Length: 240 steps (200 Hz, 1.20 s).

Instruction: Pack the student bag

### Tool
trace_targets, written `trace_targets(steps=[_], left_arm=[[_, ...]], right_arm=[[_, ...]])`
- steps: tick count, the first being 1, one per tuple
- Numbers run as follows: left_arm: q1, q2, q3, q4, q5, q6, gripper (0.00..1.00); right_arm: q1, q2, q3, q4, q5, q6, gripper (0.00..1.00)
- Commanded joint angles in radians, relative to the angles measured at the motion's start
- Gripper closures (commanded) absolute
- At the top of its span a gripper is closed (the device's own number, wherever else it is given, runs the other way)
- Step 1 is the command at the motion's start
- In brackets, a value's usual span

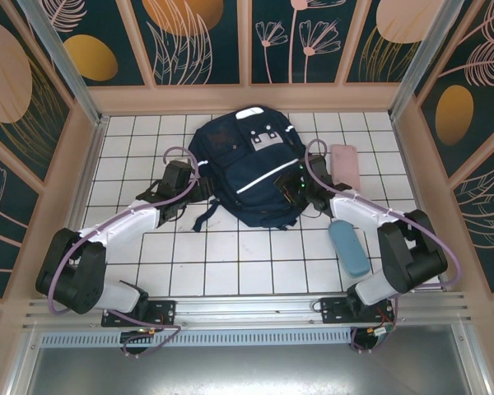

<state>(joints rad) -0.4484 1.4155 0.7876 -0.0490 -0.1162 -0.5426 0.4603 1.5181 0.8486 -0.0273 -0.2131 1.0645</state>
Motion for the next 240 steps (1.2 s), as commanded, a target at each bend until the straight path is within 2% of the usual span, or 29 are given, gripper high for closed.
trace_targets(steps=[1,50,102,109,124,131,158,192,240], left_arm=[[0.005,0.023,-0.021,0.058,0.037,0.056,0.17],[0.006,0.071,-0.022,0.087,0.110,0.113,0.19],[0.005,0.115,-0.002,0.069,0.150,0.142,0.23],[0.005,0.120,-0.001,0.069,0.162,0.148,0.24],[0.005,0.129,0.000,0.075,0.184,0.159,0.27],[0.005,0.134,-0.002,0.079,0.201,0.167,0.28],[0.005,0.145,-0.019,0.115,0.244,0.201,0.34],[0.005,0.164,-0.029,0.147,0.246,0.267,0.39],[0.004,0.184,-0.025,0.218,0.336,0.324,0.38]], right_arm=[[0.008,0.040,0.065,0.052,-0.020,0.028,0.57],[0.007,0.118,0.096,0.037,-0.011,0.057,0.62],[0.007,0.131,0.107,-0.010,0.047,0.077,0.62],[0.005,0.138,0.108,0.000,0.043,0.074,0.65],[0.002,0.156,0.125,0.024,0.028,0.050,0.82],[0.001,0.163,0.136,0.029,0.030,0.035,0.86],[0.003,0.136,0.181,0.033,0.057,-0.015,0.91],[-0.008,0.092,0.235,0.017,0.060,-0.060,0.97],[-0.052,0.086,0.291,0.043,-0.018,-0.076,0.99]])
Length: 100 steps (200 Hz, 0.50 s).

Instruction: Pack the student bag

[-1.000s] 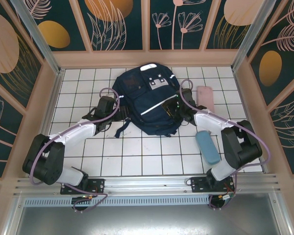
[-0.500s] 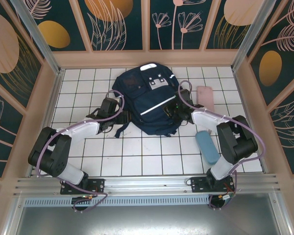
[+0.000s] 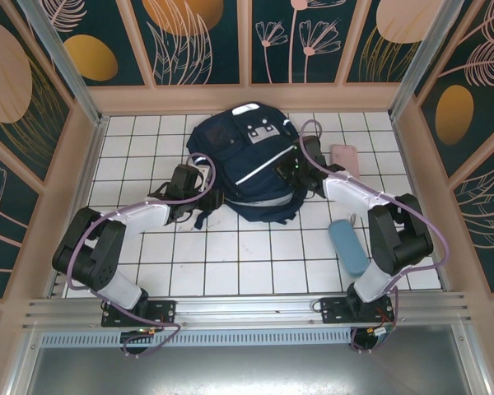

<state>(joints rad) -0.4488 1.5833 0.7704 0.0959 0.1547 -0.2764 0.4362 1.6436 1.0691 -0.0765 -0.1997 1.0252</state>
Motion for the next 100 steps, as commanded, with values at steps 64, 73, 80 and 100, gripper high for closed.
trace_targets(steps=[64,73,80,100], left_arm=[[0.004,0.093,0.073,-0.001,0.028,0.208,0.44],[0.004,0.106,0.099,-0.043,0.041,0.233,0.44],[0.004,0.116,0.116,-0.081,0.057,0.261,0.44],[0.004,0.124,0.172,-0.178,0.017,0.315,0.45]], right_arm=[[-0.048,-0.033,0.120,0.094,-0.077,-0.047,0.99],[-0.054,-0.032,0.122,0.094,-0.081,-0.047,0.99],[-0.058,-0.031,0.124,0.093,-0.082,-0.048,0.99],[-0.069,-0.032,0.123,0.093,-0.093,-0.045,0.99]])
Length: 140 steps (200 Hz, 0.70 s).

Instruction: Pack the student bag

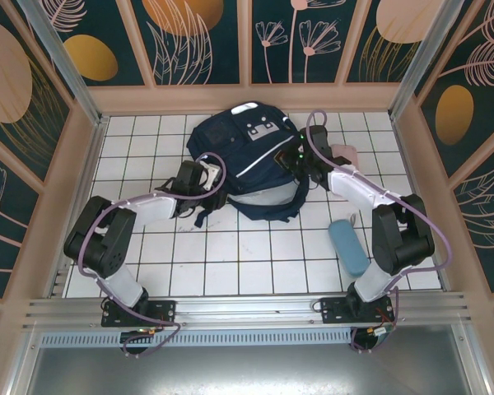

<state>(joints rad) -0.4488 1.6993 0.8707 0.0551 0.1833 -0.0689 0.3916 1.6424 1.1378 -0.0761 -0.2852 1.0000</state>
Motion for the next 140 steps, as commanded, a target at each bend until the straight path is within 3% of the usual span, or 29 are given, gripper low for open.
trace_targets(steps=[1,30,70,88,113,140], left_arm=[[0.003,0.022,0.075,-0.142,-0.014,0.109,0.45],[0.004,0.063,0.096,-0.178,-0.060,0.191,0.49],[0.004,0.090,0.133,-0.192,-0.001,0.352,0.50],[0.005,0.076,0.108,-0.126,0.033,0.440,0.55],[0.007,0.066,0.081,-0.063,0.020,0.473,0.65],[0.007,0.083,0.096,-0.070,0.036,0.504,0.65]], right_arm=[[-0.025,-0.031,0.054,0.093,-0.008,-0.020,0.99],[-0.035,-0.038,0.042,0.105,-0.015,-0.015,0.99],[-0.056,-0.042,0.034,0.117,-0.038,-0.005,1.00],[-0.058,-0.046,0.033,0.119,-0.040,-0.005,1.00],[-0.059,-0.055,0.022,0.129,-0.042,0.000,1.00],[-0.058,-0.061,0.013,0.136,-0.045,0.005,1.00]])
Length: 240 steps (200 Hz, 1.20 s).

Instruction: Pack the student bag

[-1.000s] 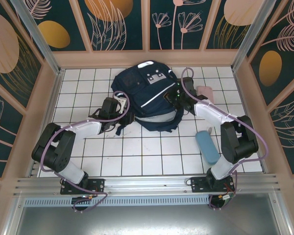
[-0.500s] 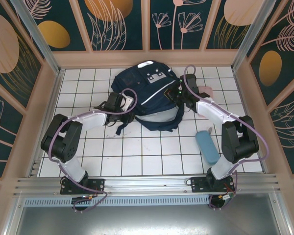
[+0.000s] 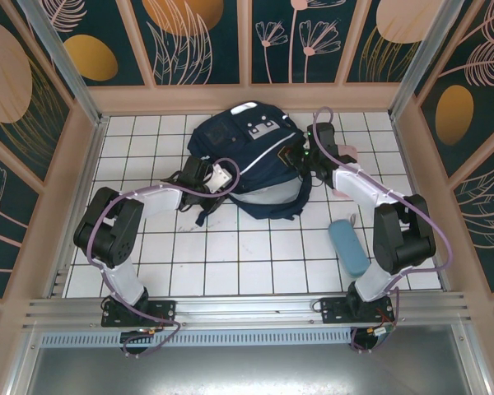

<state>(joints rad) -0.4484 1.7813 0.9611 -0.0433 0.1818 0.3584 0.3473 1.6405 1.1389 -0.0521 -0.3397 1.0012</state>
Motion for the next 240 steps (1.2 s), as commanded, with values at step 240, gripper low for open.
trace_targets(steps=[240], left_arm=[[0.006,-0.039,0.110,-0.115,0.088,-0.012,1.00]], right_arm=[[-0.020,-0.076,-0.056,0.156,0.011,0.035,1.00]])
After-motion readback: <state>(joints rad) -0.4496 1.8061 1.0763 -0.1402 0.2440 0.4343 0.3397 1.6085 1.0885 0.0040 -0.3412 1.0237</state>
